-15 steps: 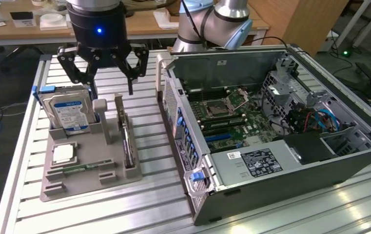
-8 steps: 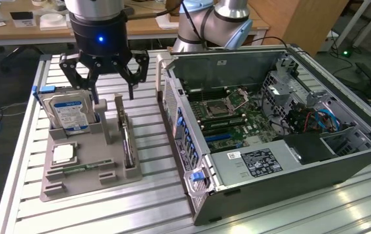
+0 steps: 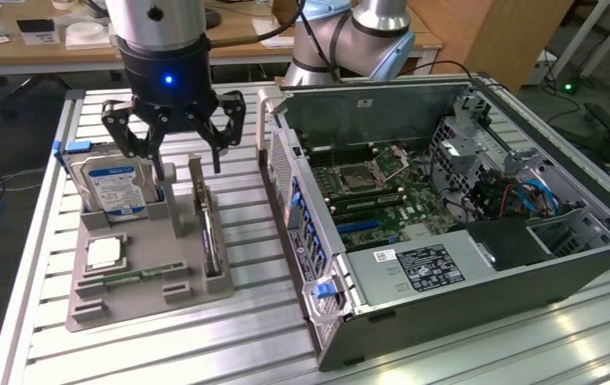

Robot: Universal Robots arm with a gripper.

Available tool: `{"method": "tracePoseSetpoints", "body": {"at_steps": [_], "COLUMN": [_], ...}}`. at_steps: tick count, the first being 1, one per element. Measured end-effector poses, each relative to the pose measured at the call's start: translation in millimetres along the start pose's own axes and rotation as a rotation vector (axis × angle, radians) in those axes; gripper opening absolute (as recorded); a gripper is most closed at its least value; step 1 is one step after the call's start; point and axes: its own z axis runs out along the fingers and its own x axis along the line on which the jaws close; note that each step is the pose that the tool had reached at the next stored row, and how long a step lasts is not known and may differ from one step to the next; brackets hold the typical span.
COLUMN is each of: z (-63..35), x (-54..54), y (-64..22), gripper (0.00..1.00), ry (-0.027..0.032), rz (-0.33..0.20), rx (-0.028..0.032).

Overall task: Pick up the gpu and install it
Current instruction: 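Pick up the gpu and move the gpu toward the slot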

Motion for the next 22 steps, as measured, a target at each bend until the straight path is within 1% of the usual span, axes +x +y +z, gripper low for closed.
{"method": "tracePoseSetpoints", "body": {"at_steps": [22], "z": [30.8], "x": [0.5], "y": [-2.6], "gripper": [0.71], "ry": [0.0], "rz": [0.0], "rx": [0.0]}}
